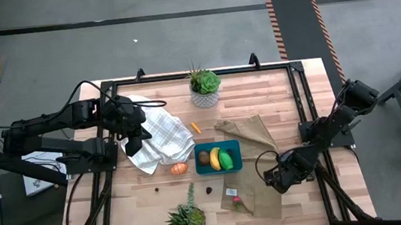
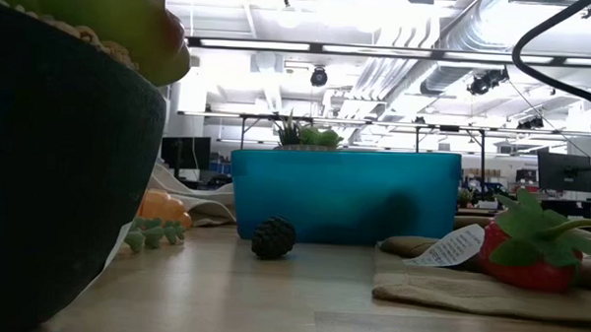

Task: Pick and placing Produce into tupperware
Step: Put the right blueberry into the blue bin

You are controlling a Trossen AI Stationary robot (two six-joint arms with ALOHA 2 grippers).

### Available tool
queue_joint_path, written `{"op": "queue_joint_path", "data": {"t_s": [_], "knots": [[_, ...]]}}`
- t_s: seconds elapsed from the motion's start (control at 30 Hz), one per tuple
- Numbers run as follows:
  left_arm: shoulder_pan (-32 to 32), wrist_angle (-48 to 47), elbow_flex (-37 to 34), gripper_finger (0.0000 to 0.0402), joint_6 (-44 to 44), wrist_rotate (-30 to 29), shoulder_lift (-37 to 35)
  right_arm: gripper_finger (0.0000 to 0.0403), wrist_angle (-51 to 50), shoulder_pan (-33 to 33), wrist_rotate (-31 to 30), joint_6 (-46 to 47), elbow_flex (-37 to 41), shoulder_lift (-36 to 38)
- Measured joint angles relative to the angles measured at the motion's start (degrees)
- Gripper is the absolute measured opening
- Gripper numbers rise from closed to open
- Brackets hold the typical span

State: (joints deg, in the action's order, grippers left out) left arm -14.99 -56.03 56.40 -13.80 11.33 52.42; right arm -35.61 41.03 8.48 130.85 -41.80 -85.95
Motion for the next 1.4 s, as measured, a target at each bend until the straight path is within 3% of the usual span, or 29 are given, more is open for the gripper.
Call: {"op": "queue_joint_path", "data": {"t_s": [0.8, 1.4], "knots": [[0.0, -0.7, 0.0, 0.0003, 0.0, 0.0, 0.0, 0.0107, 1.4, -0.1, -0.8, 0.1, 1.4, 0.0], [0.0, -0.7, 0.0, 0.0003, 0.0, 0.0, 0.0, 0.0062, 1.7, -0.1, -0.8, -0.3, 1.4, 0.0]]}}
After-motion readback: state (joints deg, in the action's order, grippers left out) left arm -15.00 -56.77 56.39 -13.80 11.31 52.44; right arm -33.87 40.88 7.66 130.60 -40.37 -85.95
